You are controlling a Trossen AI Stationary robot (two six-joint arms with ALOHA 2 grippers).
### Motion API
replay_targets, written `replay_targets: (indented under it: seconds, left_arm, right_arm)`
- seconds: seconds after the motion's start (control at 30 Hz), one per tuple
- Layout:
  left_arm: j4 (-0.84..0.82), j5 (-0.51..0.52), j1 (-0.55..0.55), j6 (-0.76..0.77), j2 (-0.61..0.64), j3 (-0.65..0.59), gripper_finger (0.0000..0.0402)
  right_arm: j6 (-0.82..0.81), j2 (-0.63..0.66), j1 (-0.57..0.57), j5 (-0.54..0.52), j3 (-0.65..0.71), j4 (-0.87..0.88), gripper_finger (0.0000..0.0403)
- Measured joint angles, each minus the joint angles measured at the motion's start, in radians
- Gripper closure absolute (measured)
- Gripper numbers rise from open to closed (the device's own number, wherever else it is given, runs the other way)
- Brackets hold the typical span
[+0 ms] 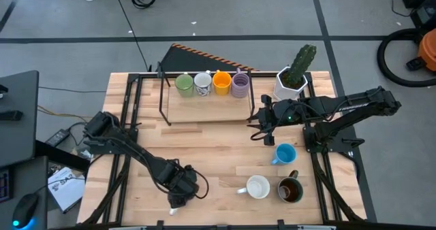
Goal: Place coffee mugs
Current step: Put the purple mug on the shelf aligned with the green mug
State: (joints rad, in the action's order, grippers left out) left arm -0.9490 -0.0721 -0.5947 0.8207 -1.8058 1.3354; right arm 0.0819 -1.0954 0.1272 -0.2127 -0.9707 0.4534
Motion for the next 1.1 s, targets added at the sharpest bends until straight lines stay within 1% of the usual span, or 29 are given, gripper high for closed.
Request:
replay_targets:
  seconds: [0.1, 0.2, 0.27, 0.37, 0.5, 0.63, 0.77, 0.93, 1.1]
  left_arm:
    - [-0.018, -0.004, 0.028, -0.042, 0.017, 0.000, 0.0378]
    - [-0.089, 0.009, 0.075, -0.088, 0.056, 0.000, 0.0375]
    - [-0.146, 0.052, 0.117, -0.108, 0.090, 0.000, 0.0376]
    - [-0.212, 0.148, 0.197, -0.116, 0.145, 0.000, 0.0377]
    - [-0.233, 0.201, 0.325, -0.222, 0.203, 0.001, 0.0376]
    - [-0.236, 0.207, 0.459, -0.398, 0.213, 0.001, 0.0376]
    - [-0.238, 0.207, 0.584, -0.543, 0.210, 0.001, 0.0375]
    - [-0.241, 0.209, 0.708, -0.677, 0.210, 0.001, 0.0375]
    - [-0.249, 0.205, 0.803, -0.794, 0.209, 0.001, 0.0375]
  right_arm:
    - [0.005, 0.000, 0.000, 0.000, 0.000, -0.004, 0.0296]
    - [0.008, 0.000, 0.000, 0.000, 0.000, -0.008, 0.0296]
    - [0.008, 0.000, 0.000, 0.000, 0.000, -0.008, 0.0296]
    - [0.008, 0.000, 0.000, -0.001, 0.000, -0.008, 0.0296]
    - [0.018, 0.000, -0.001, -0.004, 0.000, -0.023, 0.0296]
    - [0.038, 0.000, -0.014, -0.004, 0.000, -0.072, 0.0296]
    - [0.051, 0.000, -0.039, -0.003, 0.000, -0.079, 0.0296]
    - [0.050, 0.000, -0.067, 0.022, 0.000, -0.074, 0.0296]
    - [0.051, 0.000, -0.081, 0.053, 0.000, -0.075, 0.0296]
